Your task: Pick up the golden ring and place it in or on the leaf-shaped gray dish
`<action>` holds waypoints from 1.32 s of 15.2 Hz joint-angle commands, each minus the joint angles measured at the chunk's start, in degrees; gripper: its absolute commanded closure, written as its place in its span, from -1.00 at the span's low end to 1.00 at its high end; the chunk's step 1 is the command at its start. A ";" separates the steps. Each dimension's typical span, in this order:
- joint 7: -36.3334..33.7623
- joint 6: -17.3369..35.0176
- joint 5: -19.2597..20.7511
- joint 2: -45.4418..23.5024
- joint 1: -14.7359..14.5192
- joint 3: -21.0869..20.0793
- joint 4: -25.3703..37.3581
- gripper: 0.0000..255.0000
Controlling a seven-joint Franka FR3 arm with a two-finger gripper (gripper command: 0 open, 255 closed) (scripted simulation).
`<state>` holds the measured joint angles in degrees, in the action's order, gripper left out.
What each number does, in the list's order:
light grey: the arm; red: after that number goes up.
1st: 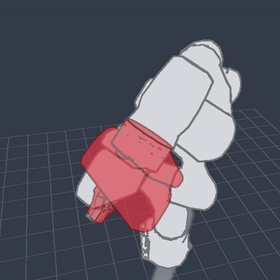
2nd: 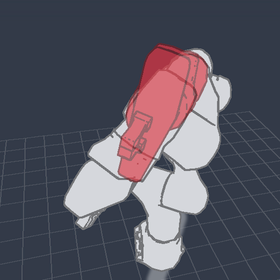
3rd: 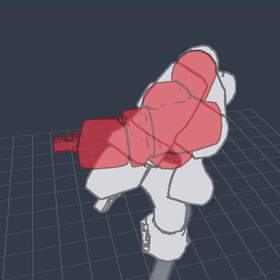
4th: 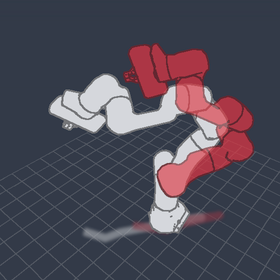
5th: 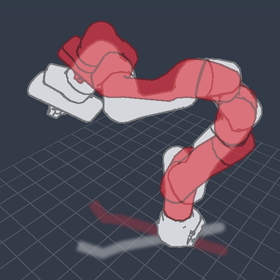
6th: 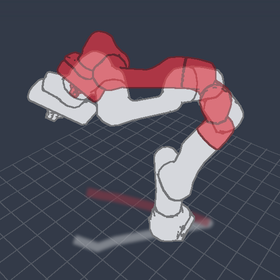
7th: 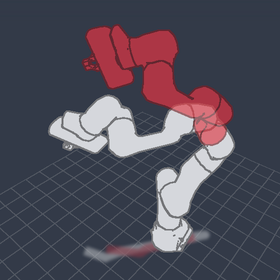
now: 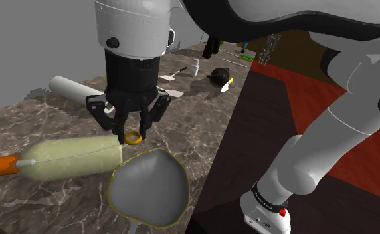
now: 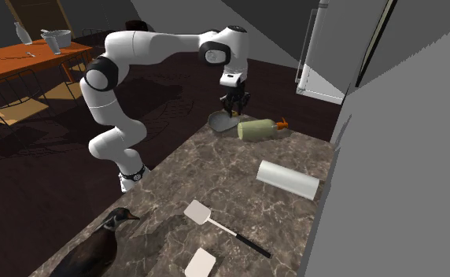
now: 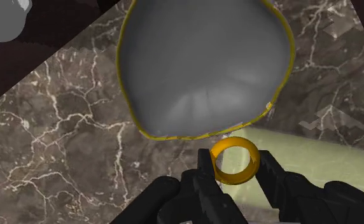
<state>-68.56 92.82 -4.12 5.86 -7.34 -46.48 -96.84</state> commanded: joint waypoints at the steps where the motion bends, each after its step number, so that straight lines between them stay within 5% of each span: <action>1: -0.46 0.13 -2.48 3.38 -0.69 -0.06 -2.48 1.00; 6: -2.45 -0.40 -7.54 10.34 -3.32 -0.36 -6.84 1.00; 20: -1.52 9.98 -8.86 11.49 -4.07 -1.28 -18.11 1.00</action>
<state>-70.07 102.12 -12.91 17.33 -11.36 -47.64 -114.29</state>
